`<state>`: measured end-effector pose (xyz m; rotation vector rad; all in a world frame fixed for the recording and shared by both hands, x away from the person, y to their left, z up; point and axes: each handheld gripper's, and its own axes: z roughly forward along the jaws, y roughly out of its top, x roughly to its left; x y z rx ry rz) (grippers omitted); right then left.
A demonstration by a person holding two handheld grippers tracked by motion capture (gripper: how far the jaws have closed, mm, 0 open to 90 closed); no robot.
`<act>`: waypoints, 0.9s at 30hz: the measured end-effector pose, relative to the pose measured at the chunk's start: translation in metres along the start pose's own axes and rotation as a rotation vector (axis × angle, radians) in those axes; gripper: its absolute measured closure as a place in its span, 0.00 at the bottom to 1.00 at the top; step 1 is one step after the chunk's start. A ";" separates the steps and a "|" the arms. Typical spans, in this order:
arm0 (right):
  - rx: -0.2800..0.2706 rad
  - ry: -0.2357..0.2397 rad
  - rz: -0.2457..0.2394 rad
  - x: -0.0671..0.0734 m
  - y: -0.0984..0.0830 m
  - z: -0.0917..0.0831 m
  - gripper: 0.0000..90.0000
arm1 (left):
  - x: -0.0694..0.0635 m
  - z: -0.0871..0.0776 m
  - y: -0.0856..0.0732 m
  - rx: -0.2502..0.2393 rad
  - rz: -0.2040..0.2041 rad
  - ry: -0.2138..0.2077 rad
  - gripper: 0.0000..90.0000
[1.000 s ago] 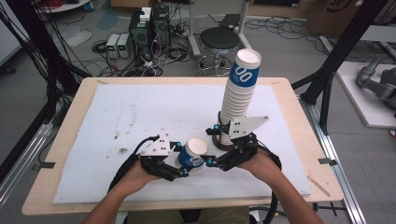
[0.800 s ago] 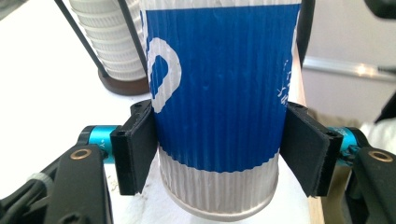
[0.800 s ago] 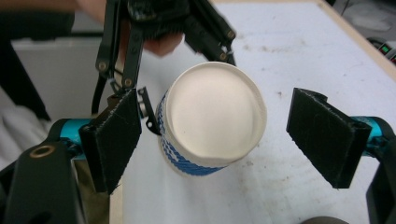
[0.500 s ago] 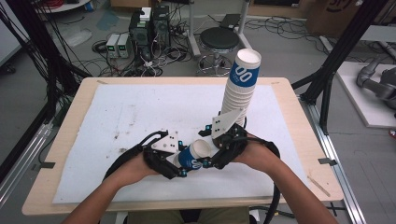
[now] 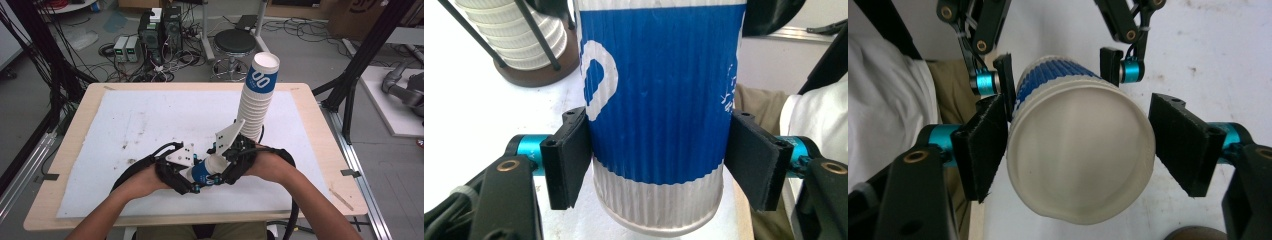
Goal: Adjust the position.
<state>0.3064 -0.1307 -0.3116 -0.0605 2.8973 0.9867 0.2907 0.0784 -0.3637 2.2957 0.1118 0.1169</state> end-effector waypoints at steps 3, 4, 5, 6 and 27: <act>0.028 0.010 -0.008 0.000 0.000 0.003 0.33 | 0.000 0.000 0.001 0.006 0.003 0.004 0.34; 0.033 0.009 -0.013 0.001 0.000 0.004 0.33 | 0.000 0.001 0.001 0.009 0.005 0.006 0.34; 0.036 0.009 -0.014 0.001 0.000 0.004 0.33 | 0.000 0.001 0.001 0.011 0.009 0.007 0.34; 0.038 0.009 -0.015 0.001 0.000 0.005 0.33 | 0.000 0.001 0.001 0.015 0.012 0.007 0.34; -0.010 0.008 0.055 -0.005 -0.020 -0.002 0.34 | -0.003 -0.009 -0.028 -0.273 -0.058 0.030 0.20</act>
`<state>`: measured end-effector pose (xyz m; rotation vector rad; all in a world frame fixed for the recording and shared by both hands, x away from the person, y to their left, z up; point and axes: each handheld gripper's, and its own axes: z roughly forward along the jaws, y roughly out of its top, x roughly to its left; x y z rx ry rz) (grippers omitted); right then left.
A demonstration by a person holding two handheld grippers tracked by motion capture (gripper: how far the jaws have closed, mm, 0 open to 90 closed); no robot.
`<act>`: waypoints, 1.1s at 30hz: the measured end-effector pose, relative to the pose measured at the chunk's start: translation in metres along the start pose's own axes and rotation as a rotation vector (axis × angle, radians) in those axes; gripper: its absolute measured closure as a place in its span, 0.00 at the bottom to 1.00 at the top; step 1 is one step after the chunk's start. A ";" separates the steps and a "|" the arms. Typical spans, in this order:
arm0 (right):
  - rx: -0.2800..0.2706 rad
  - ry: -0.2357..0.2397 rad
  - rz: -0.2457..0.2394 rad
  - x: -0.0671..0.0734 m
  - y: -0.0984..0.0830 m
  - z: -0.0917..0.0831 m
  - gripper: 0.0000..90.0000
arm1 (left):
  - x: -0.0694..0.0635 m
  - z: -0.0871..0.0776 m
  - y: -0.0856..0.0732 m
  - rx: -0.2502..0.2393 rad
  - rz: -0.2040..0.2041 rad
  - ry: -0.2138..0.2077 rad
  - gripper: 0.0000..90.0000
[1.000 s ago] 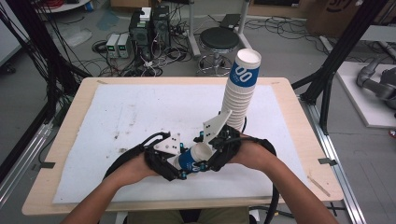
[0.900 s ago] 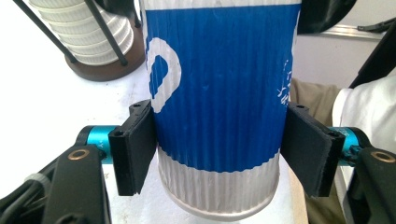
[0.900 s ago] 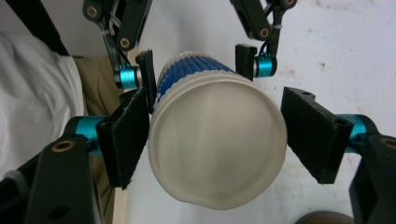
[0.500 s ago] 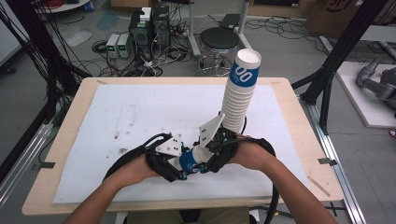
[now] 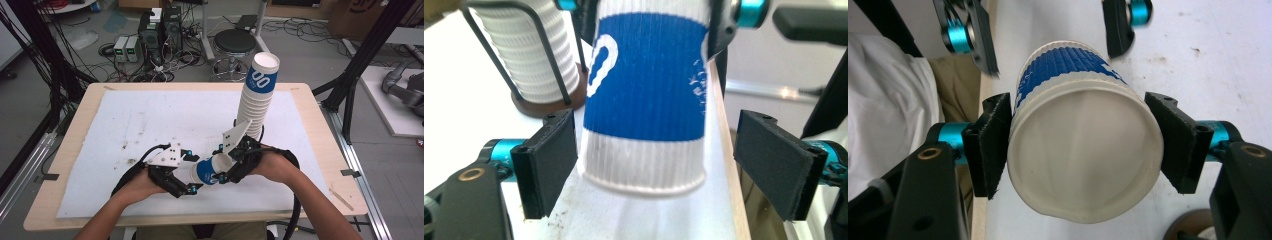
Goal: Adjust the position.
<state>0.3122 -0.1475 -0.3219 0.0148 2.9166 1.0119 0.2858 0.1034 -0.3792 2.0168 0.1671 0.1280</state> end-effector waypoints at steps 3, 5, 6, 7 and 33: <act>-0.022 -0.013 0.015 -0.001 -0.007 -0.001 0.34 | 0.001 -0.005 -0.004 -0.057 -0.023 0.014 0.20; -0.045 -0.017 0.031 -0.001 -0.012 -0.002 0.34 | 0.000 -0.006 -0.007 -0.087 -0.036 0.022 0.20; -0.061 -0.019 0.037 -0.001 -0.015 -0.003 0.34 | 0.000 -0.007 -0.009 -0.097 -0.041 0.022 0.20; -0.081 -0.022 0.041 -0.001 -0.017 -0.004 0.34 | 0.000 -0.007 -0.010 -0.107 -0.045 0.026 0.20; -0.456 0.039 0.174 0.003 -0.055 0.009 0.35 | 0.002 0.000 -0.028 -0.252 -0.105 0.010 0.16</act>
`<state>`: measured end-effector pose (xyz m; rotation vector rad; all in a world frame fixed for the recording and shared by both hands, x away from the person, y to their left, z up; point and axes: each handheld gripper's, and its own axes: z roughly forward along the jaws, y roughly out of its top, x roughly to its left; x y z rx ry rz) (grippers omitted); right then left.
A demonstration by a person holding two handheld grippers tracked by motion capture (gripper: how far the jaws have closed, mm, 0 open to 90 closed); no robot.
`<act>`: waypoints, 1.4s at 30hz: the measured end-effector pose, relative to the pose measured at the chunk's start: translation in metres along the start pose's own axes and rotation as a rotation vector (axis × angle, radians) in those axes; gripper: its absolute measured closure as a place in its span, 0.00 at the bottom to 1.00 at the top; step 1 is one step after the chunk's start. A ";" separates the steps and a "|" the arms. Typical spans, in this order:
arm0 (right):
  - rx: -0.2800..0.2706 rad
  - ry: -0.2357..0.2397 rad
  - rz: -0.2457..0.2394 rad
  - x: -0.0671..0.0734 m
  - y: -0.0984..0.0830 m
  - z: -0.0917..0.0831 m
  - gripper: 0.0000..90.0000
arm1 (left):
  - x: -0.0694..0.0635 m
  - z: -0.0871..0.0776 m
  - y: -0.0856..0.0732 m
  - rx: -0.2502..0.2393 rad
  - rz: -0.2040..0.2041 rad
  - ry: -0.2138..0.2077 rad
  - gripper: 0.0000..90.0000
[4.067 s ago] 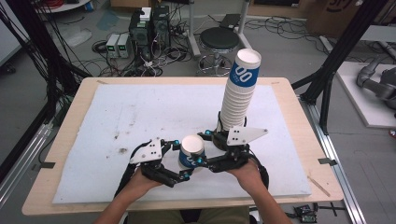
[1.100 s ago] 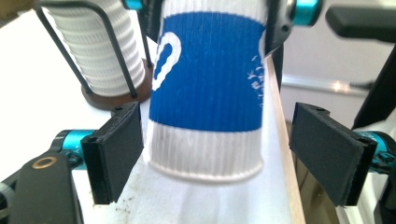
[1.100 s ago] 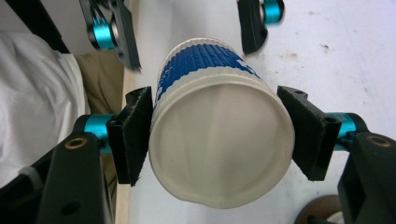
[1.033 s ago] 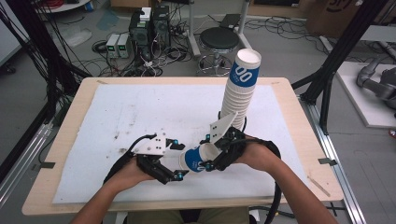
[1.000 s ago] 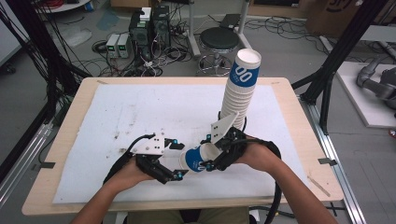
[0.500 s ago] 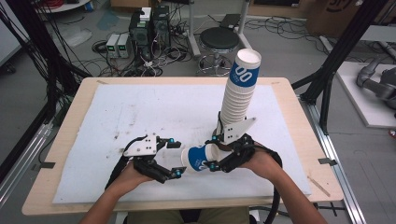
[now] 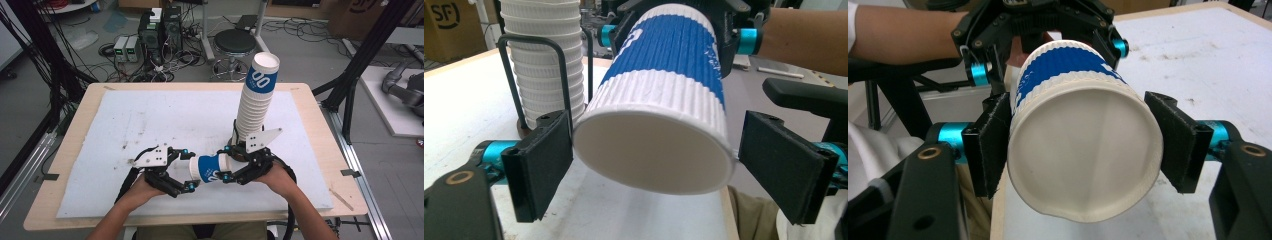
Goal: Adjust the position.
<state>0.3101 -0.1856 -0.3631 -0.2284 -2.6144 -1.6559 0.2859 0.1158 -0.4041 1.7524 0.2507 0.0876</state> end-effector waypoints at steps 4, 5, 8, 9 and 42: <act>-0.034 0.015 0.000 0.001 0.002 0.001 0.35 | 0.001 0.002 -0.001 0.001 -0.013 -0.015 0.16; -0.045 0.023 0.006 0.001 0.003 0.001 0.35 | 0.001 0.003 -0.002 0.006 -0.016 -0.022 0.16; -0.066 0.034 0.008 0.001 0.004 0.002 0.35 | 0.002 0.006 -0.002 0.008 -0.029 -0.022 0.16; -0.062 0.035 0.010 0.001 0.004 0.002 0.35 | 0.002 0.005 -0.002 0.003 -0.027 -0.025 0.16; 0.039 -0.081 -0.045 0.004 0.015 -0.002 0.23 | 0.003 -0.005 0.012 0.125 0.054 -0.002 0.35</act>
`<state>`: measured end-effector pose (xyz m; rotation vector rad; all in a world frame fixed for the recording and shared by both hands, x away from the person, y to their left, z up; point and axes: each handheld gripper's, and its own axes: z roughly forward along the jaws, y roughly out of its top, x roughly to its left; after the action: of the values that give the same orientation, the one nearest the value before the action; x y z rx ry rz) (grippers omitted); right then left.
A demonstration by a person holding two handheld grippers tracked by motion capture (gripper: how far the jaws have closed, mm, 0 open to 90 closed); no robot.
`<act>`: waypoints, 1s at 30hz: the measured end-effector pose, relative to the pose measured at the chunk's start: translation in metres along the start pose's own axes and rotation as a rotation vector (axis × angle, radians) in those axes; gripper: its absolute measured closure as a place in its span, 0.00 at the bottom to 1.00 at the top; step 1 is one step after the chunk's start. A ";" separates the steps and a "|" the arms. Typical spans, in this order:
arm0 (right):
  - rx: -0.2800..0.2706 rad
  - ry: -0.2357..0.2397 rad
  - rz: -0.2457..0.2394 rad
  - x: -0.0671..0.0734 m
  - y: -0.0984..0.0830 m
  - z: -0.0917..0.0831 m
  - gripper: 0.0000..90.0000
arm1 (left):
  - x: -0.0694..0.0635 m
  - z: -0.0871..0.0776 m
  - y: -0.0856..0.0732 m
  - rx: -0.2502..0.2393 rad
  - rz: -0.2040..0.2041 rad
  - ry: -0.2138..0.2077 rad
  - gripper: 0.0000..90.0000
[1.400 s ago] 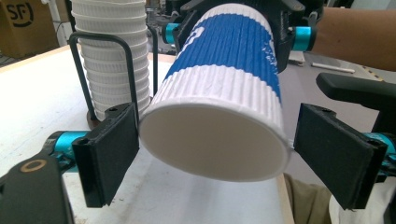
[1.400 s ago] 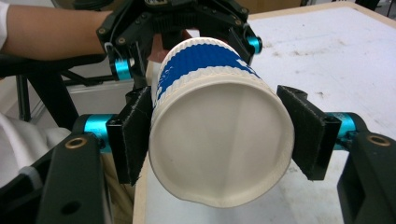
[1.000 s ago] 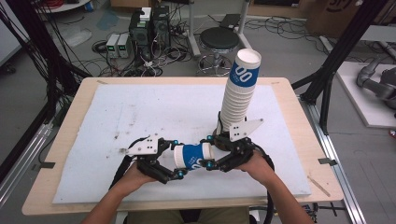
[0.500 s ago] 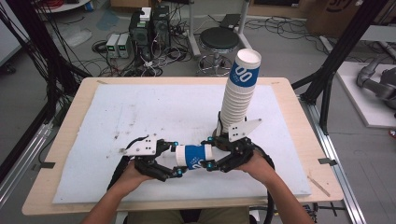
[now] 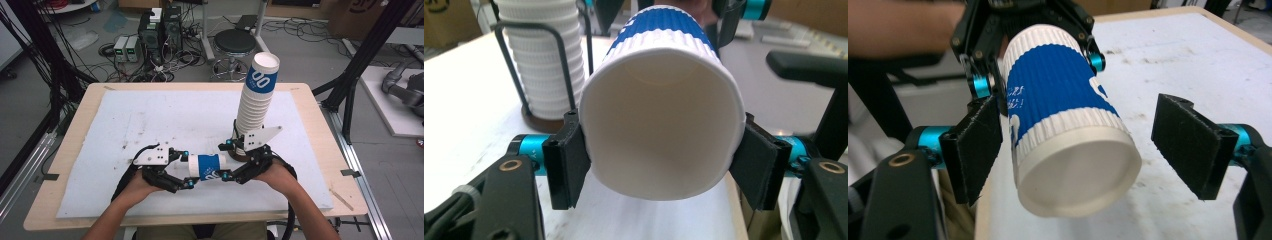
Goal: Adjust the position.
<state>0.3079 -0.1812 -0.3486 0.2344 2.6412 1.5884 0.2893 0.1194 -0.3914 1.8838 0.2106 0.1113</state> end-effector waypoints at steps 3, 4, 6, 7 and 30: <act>0.069 -0.035 -0.089 0.004 0.008 0.002 0.23 | 0.001 -0.001 0.006 0.060 0.008 0.008 0.35; 0.092 -0.045 -0.116 0.005 0.012 0.003 0.23 | 0.001 -0.001 0.008 0.082 0.009 0.012 0.35; 0.142 -0.053 -0.172 0.009 0.019 0.006 0.23 | 0.002 -0.002 0.012 0.122 0.019 0.018 0.35; 0.166 -0.055 -0.193 0.011 0.023 0.007 0.23 | 0.003 -0.002 0.014 0.140 0.019 0.024 0.35; 0.481 -0.071 -0.345 0.017 0.043 0.047 0.24 | 0.005 0.003 0.049 0.425 0.059 0.032 0.35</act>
<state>0.3016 -0.1173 -0.3322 -0.1415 2.7710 0.8221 0.2989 0.1024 -0.3462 2.3131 0.2120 0.1457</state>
